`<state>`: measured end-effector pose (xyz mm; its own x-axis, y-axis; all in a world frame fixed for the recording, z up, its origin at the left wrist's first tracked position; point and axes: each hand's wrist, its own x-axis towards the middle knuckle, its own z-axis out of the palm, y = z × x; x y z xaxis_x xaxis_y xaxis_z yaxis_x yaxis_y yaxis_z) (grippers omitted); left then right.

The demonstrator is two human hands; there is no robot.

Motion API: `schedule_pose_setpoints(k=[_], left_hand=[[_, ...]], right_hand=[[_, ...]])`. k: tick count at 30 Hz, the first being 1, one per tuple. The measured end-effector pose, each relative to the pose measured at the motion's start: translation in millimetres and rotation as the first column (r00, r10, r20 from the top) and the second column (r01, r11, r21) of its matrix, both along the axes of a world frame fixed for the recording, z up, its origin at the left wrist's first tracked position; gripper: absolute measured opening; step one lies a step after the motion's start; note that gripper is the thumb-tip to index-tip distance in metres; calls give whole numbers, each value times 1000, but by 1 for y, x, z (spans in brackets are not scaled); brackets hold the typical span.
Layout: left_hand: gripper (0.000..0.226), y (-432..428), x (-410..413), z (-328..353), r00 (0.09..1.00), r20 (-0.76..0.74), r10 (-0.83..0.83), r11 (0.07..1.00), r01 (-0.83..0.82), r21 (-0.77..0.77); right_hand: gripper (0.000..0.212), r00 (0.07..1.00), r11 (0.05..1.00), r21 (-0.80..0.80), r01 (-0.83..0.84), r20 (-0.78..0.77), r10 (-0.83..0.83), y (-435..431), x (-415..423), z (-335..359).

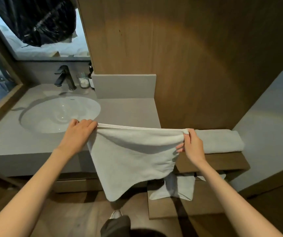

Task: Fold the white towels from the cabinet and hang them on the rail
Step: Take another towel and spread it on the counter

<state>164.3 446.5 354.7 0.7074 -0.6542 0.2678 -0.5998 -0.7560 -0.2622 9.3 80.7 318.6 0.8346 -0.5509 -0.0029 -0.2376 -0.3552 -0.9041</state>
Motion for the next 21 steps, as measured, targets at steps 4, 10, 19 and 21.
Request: schedule_pose_setpoints(k=[4, 10, 19, 21], left_hand=[[44, 6, 23, 3, 999, 5, 41, 999, -41, 27], [33, -6, 80, 11, 995, 19, 99, 995, -99, -12], [43, -33, 186, -12, 971, -174, 163, 986, -168, -15], [37, -39, 213, -22, 967, -203, 156, 987, -159, 0]], right_hand=[[23, 997, 998, 17, -62, 38, 61, -1, 32, 9], [22, 999, 1000, 19, -18, 49, 17, -7, 93, 13], [21, 988, 988, 15, 155, -20, -155, -26, 196, -1], [20, 983, 983, 38, 178, -41, -176, -29, 220, -9]])
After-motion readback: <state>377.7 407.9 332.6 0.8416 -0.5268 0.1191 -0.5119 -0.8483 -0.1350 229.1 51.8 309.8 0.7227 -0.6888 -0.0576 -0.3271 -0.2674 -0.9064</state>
